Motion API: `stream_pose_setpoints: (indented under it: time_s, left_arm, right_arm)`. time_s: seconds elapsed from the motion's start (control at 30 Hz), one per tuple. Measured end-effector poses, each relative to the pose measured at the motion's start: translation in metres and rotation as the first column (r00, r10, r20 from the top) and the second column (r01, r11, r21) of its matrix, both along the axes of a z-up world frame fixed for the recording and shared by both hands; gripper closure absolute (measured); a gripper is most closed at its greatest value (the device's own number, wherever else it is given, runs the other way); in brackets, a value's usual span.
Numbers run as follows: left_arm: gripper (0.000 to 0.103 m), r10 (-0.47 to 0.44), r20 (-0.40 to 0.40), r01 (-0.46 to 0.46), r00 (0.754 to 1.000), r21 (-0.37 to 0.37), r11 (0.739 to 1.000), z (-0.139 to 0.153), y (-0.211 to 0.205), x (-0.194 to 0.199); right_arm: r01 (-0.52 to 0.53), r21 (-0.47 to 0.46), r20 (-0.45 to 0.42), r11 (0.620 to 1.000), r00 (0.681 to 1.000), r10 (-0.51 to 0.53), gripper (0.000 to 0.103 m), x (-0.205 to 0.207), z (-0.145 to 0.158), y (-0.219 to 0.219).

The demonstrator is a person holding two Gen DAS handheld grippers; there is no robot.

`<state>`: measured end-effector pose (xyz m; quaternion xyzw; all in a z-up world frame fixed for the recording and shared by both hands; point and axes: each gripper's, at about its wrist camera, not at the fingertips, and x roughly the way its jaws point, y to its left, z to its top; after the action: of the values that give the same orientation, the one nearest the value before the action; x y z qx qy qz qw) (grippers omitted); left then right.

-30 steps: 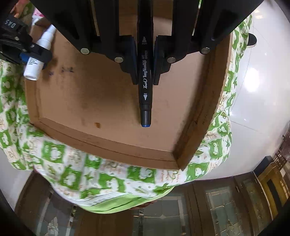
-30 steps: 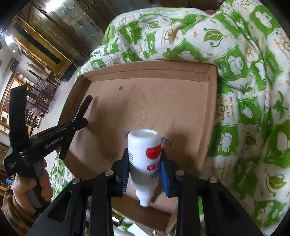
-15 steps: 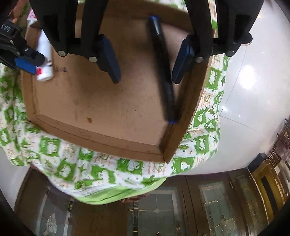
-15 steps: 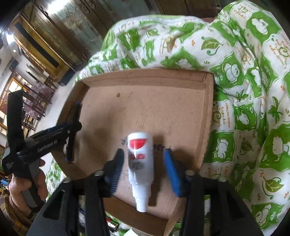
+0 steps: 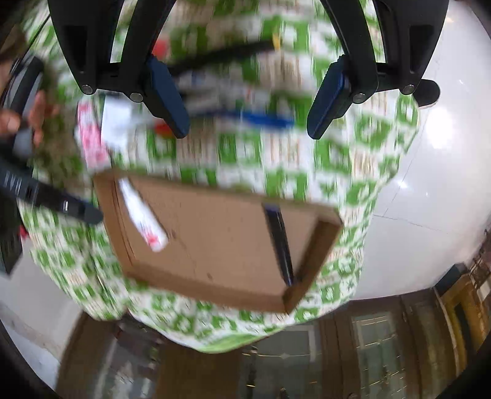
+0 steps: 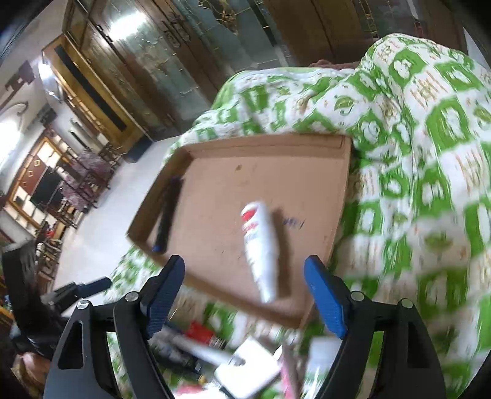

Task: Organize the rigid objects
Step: 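Lower the black marker into the tray with the left tool while the right tool releases the bottle there, then grasp the white square charger with the right tool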

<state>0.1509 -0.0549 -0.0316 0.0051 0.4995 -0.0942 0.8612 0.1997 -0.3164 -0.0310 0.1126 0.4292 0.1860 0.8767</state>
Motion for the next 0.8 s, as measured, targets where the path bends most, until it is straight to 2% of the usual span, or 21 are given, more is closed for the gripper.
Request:
stream_pose_setpoints:
  time_s: [0.13, 0.23, 0.33, 0.43, 0.57, 0.63, 0.8]
  left_arm:
    - [0.021, -0.108, -0.033, 0.110, 0.994, 0.067, 0.992, -0.009, -0.013, -0.031]
    - [0.021, -0.197, -0.049, 0.202, 0.979, 0.143, 0.969, -0.014, -0.029, -0.045]
    - [0.021, -0.236, -0.057, 0.243, 0.970, 0.181, 0.953, -0.020, -0.036, -0.054]
    - [0.021, -0.229, -0.070, 0.237, 0.971, 0.174, 0.956, -0.026, -0.036, -0.055]
    - [0.021, -0.195, -0.074, 0.204, 0.978, 0.143, 0.968, -0.028, -0.032, -0.048]
    - [0.021, -0.184, -0.086, 0.196, 0.979, 0.149, 0.969, -0.033, -0.033, -0.044]
    - [0.021, -0.184, -0.119, 0.203, 0.976, 0.167, 0.965, -0.046, -0.040, -0.033]
  right_arm:
    - [-0.054, 0.035, -0.026, 0.998, 0.998, 0.055, 0.023, -0.027, -0.003, 0.002]
    - [-0.068, 0.083, -0.064, 0.994, 0.995, 0.073, 0.023, -0.040, -0.007, 0.001]
    - [-0.064, 0.145, -0.105, 0.987, 0.991, 0.080, 0.023, -0.052, -0.011, -0.002]
    - [-0.065, 0.180, -0.160, 0.981, 0.982, 0.095, 0.023, -0.061, -0.018, -0.003]
    - [-0.073, 0.106, -0.218, 0.992, 0.971, 0.095, 0.024, -0.067, -0.030, 0.006]
    - [-0.069, 0.081, -0.241, 0.994, 0.967, 0.087, 0.033, -0.067, -0.035, 0.009]
    - [-0.013, 0.017, -0.333, 1.000, 0.943, 0.018, 0.041, -0.056, -0.058, 0.007]
